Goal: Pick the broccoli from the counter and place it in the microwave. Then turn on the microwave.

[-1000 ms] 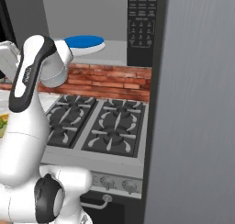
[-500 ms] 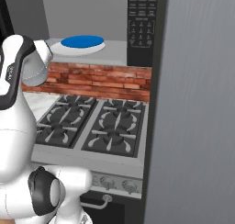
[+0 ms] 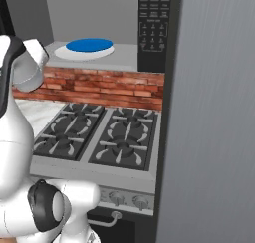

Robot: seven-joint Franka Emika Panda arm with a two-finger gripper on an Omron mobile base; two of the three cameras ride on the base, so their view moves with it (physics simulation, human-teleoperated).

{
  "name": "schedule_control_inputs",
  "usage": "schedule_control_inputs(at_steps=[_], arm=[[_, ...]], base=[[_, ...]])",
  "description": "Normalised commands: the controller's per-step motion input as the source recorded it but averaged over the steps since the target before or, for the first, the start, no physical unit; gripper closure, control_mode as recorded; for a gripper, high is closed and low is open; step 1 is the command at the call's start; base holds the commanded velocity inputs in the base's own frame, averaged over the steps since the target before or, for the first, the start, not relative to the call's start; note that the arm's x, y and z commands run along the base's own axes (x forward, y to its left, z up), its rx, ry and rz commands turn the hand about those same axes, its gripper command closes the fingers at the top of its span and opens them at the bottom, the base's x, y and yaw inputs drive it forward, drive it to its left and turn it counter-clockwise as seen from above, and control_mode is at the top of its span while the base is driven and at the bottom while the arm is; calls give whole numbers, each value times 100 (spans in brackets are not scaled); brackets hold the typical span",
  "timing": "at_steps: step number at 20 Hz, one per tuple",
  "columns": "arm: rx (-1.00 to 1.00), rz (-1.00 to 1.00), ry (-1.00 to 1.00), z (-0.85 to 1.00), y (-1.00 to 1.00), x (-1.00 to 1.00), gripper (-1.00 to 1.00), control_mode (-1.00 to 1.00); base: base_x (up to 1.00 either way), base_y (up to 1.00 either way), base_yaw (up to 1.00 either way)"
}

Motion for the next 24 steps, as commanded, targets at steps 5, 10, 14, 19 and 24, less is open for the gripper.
schedule_control_inputs(at_steps=[5,10,14,19,24], arm=[[-2,0,-30,-1,-42,27,-100,-100],[-1,0,-28,-16,-44,12,-100,-100],[0,0,-29,-39,-23,0,-100,-100],[0,0,-30,-59,-2,0,-100,-100],[0,0,-18,-47,0,10,-100,-100]], base=[[0,0,0],[0,0,0],[0,0,0],[0,0,0],[0,0,0]])
